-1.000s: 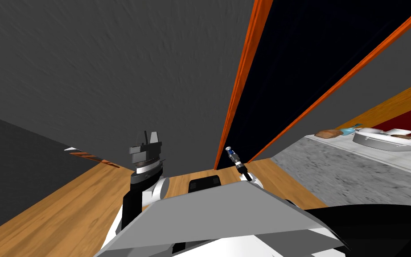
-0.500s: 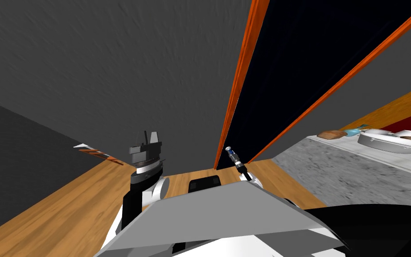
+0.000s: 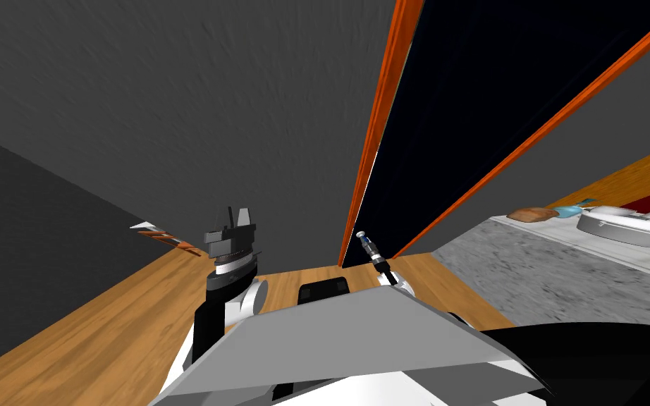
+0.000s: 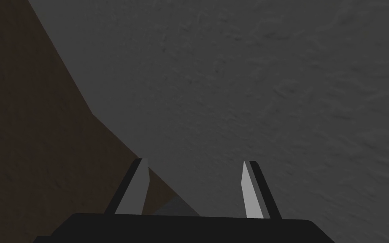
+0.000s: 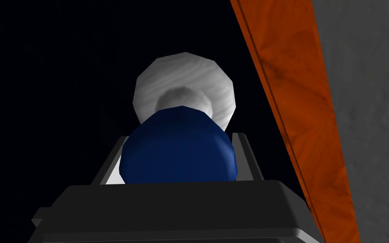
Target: Pull the door open
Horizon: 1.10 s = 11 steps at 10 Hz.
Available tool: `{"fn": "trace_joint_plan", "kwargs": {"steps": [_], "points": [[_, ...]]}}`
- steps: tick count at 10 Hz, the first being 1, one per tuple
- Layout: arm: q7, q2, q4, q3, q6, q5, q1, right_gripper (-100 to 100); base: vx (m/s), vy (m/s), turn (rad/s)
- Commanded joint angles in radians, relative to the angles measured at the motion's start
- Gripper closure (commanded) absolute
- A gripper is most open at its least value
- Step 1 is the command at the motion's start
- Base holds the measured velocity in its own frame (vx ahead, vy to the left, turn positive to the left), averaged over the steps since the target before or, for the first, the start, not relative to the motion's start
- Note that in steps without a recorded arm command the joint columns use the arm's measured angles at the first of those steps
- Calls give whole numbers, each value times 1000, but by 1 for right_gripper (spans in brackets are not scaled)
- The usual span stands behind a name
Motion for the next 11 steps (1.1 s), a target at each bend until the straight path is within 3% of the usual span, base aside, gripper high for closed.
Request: {"fn": "trace_joint_plan", "kwargs": {"steps": [1,11], "points": [[-50,3,10,10,-4,-15,-3,100,-34,-13,46],[-296,1,10,54,9,-104,-13,100,-42,-22,47]]}}
